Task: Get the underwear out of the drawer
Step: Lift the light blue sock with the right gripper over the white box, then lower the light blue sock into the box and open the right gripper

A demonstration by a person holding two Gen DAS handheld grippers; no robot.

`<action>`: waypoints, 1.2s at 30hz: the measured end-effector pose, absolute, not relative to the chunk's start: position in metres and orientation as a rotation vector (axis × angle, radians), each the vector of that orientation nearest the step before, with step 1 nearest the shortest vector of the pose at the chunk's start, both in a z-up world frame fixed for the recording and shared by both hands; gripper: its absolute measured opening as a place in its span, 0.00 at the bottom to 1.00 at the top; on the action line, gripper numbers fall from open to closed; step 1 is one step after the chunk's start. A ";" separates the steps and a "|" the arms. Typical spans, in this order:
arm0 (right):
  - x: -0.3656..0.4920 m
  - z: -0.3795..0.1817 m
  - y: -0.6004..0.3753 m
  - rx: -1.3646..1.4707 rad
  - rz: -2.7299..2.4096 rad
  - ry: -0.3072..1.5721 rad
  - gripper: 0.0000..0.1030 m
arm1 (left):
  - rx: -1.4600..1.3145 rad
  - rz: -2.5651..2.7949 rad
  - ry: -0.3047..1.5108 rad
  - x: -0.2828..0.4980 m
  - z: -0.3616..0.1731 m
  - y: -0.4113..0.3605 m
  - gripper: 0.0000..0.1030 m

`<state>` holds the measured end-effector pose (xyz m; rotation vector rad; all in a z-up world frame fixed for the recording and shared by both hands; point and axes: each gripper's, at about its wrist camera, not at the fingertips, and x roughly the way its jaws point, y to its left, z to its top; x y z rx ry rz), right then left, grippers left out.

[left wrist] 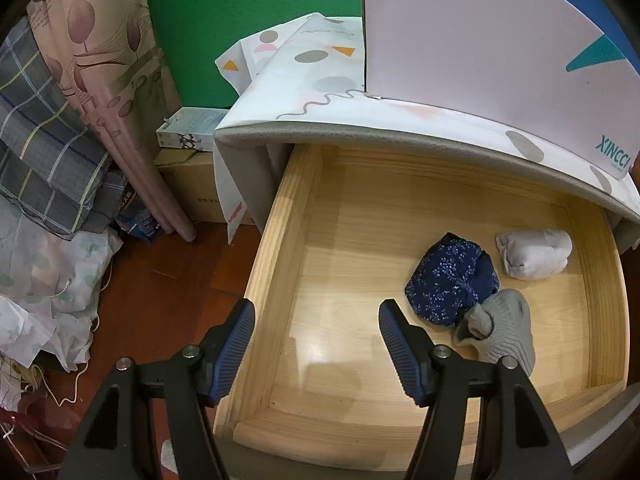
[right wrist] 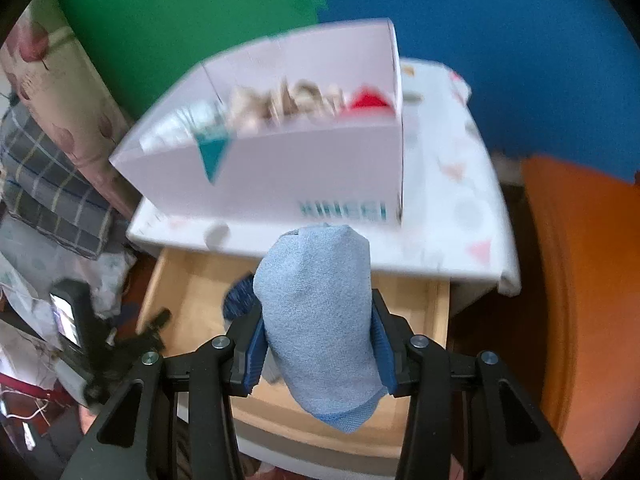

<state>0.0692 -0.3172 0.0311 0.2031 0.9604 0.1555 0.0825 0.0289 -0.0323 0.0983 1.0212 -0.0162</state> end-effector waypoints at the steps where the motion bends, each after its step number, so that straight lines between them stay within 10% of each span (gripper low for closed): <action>1: 0.072 0.043 -0.318 0.202 0.162 0.940 0.41 | 0.098 -0.015 1.021 0.082 -0.032 0.029 0.64; 16: 0.152 0.150 -0.309 0.107 0.133 0.799 0.42 | 0.087 -0.018 1.018 0.083 -0.033 0.032 0.64; 36: 0.252 0.063 -0.292 0.003 0.047 1.024 0.45 | 0.106 -0.018 1.025 0.086 -0.037 0.023 0.64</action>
